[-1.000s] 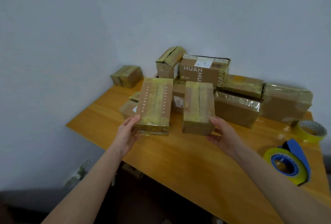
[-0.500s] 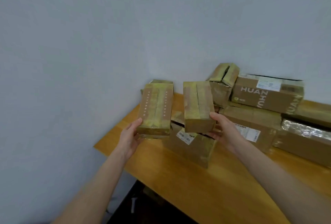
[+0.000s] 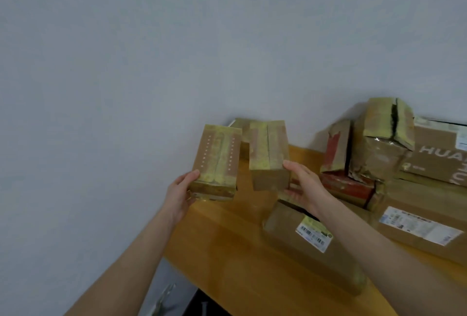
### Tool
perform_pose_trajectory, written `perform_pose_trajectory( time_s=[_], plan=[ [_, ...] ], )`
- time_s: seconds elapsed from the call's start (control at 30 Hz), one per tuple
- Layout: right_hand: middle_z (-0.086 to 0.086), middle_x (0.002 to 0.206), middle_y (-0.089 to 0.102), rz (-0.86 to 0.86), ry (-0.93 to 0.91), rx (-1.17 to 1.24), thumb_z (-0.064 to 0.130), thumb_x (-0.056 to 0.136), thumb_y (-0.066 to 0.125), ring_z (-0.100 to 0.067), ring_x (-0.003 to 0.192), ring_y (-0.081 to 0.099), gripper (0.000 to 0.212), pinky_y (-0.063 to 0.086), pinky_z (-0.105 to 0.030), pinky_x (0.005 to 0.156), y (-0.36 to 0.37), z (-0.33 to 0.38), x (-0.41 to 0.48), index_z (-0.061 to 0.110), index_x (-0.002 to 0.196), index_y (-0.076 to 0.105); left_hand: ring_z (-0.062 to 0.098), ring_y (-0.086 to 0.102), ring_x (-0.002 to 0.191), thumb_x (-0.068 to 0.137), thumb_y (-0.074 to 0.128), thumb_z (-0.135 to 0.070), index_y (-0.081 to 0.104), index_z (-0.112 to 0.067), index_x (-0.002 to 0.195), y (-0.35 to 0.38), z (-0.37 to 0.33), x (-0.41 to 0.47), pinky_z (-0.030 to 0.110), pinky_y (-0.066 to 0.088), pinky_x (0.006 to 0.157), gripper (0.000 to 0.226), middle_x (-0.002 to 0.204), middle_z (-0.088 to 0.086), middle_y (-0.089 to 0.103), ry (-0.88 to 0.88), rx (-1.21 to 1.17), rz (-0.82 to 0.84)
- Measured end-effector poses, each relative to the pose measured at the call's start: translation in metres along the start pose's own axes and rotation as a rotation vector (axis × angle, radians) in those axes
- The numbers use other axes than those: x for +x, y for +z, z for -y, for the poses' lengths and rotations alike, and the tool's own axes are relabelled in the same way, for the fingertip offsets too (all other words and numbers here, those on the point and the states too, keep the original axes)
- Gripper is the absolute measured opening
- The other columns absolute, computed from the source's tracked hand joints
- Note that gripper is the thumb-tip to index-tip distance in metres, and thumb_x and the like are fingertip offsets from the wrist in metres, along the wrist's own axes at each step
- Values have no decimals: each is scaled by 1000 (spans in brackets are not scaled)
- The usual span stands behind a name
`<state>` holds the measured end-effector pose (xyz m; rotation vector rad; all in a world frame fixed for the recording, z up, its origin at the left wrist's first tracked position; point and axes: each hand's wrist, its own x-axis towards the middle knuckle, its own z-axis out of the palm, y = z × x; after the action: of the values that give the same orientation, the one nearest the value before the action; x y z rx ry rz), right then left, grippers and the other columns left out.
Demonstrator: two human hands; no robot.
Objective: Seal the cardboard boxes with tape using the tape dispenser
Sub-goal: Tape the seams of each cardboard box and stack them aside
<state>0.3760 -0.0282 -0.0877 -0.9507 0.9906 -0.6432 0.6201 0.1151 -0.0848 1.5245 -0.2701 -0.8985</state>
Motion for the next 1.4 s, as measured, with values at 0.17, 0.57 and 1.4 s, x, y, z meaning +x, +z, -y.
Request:
perform_pose_trajectory(
  time_s=[0.17, 0.57, 1.4],
  plan=[
    [-7, 110, 58, -10, 161, -2, 38, 80, 75, -23, 103, 58, 48, 53, -42, 95, 44, -25, 35, 21, 118, 52, 22, 61, 84, 86, 68, -32, 64, -16, 109, -19, -1, 43, 35, 47, 75, 28, 93, 5, 65, -32, 83, -17],
    [-4, 112, 53, -191, 364, 74, 32, 89, 68, -26, 112, 47, 49, 44, -43, 105, 120, -76, 103, 15, 129, 46, 24, 47, 128, 96, 47, -8, 47, -13, 141, -16, -16, 161, 33, 40, 103, 45, 143, 6, 49, 268, 1040, 165],
    [-11, 143, 49, -313, 109, -491, 24, 99, 53, -28, 125, 51, 56, 53, -23, 71, 155, -91, 134, 13, 149, 33, 27, 41, 131, 86, 66, -11, 21, -20, 151, -12, 10, 177, 38, 45, 101, 79, 155, 7, 23, 536, 1673, 418]
  ],
)
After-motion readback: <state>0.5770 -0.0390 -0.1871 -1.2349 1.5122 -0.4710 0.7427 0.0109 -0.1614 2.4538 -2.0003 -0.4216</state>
